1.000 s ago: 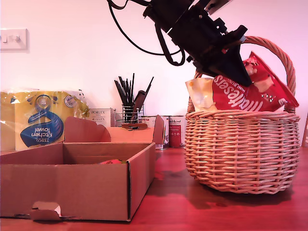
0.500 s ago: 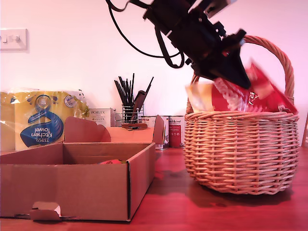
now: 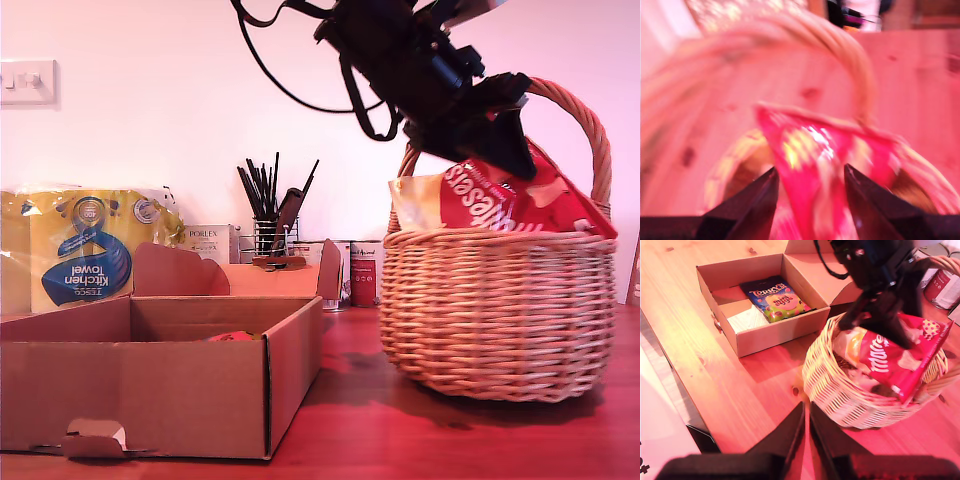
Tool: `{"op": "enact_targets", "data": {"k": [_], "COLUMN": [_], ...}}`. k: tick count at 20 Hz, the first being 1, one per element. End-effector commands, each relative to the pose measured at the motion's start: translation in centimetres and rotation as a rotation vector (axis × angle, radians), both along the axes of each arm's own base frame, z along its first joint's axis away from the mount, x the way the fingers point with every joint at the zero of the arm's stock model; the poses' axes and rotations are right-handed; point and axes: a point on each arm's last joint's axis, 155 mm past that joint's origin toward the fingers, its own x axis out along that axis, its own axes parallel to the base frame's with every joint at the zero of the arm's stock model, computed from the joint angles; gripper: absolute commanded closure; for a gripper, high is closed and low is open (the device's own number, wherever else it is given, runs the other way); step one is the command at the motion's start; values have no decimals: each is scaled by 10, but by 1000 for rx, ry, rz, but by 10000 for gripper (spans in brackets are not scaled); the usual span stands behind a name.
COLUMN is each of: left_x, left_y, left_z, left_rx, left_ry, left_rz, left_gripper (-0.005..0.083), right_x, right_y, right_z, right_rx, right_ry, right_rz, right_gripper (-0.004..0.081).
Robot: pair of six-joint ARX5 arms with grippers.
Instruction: Move the bags of Easter eggs from the cardboard box on the left into the woven basket on the right side.
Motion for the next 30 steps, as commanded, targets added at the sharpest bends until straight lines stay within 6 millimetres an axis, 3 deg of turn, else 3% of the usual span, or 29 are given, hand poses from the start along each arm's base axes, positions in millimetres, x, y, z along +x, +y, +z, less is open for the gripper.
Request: {"op": "enact_targets", "data": {"k": [1,5,13,20,21,23,24,30], "left_x": [1,-4,-21,-27,-29,-40,-44,-12], "left_y": [-1,1,14,28,29,34,34,12], "left_z": [-12,-13,21,29,27,16,10,-15], "left_rx": [24,41,24,44,53,82,93,54], "left_ry": [8,24,47,76,85,147,163,74], "left_rz": [2,-1,9,46,41,-4,-30,5], "left_gripper": [468,470,433,442,500,739,799,793], "right_x": [-1,-1,-1,-1,-1,-1,-1,-1], "right_y": [2,2,2,1,2,2,2,2], "right_z": [4,3,3,3,4,4,4,4], "right_rx": [9,9,9,9,9,9,9,9], "right_ry": [-10,-10,-10,-10,-10,-11,-11,-11], "right_rz": [11,11,11,11,11,11,11,11], "right_gripper": [783,783,783,783,783,783,783,783]}}
